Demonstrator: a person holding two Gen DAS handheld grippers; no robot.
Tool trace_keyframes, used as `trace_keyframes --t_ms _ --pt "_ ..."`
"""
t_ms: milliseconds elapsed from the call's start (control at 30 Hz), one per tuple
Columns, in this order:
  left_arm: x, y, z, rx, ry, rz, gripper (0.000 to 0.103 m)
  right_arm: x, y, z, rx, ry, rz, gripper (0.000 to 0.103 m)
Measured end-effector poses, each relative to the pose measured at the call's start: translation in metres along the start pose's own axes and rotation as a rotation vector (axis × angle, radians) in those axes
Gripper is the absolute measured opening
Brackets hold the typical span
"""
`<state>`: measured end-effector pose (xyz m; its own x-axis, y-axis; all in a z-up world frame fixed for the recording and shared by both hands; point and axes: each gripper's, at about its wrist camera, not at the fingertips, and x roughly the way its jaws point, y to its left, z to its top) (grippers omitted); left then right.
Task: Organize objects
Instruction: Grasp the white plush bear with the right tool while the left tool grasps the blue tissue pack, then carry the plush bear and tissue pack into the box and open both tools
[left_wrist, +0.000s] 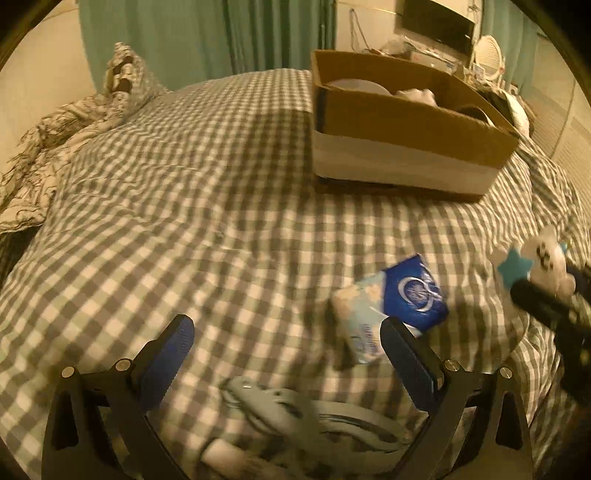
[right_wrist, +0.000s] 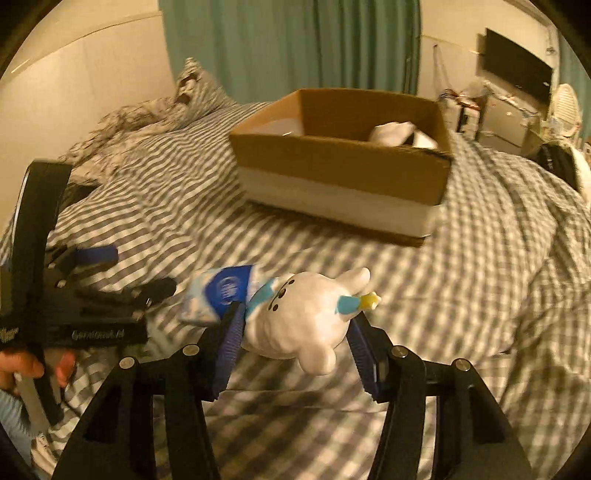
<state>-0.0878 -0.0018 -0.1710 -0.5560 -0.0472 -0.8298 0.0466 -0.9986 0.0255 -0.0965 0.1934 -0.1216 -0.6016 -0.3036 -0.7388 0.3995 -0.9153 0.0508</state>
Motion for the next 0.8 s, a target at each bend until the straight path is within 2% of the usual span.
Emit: trace_keyframes --t_ms 233,433,633,733,800 --pt "0.009 -0.033 0.003 0.048 0.011 -0.060 0.103 -0.005 -0.029 -0.001 0.048 -0.012 -0.061 0.055" --pt "0.023 -0.045 0.009 0.015 0.038 -0.129 0.103 -0.004 -0.034 -0.002 0.063 -0.014 -0.072 0.055" --pt "0.035 -0.049 0.012 -0.017 0.064 -0.165 0.103 -0.002 -0.037 -0.005 0.070 -0.009 -0.079 0.055" --pt "0.036 -0.053 0.009 0.000 0.061 -0.173 0.103 -0.001 -0.037 -0.005 0.074 -0.006 -0.081 0.055" --pt "0.036 -0.054 0.008 0.015 0.064 -0.173 0.094 -0.001 -0.037 -0.005 0.073 -0.005 -0.084 0.055"
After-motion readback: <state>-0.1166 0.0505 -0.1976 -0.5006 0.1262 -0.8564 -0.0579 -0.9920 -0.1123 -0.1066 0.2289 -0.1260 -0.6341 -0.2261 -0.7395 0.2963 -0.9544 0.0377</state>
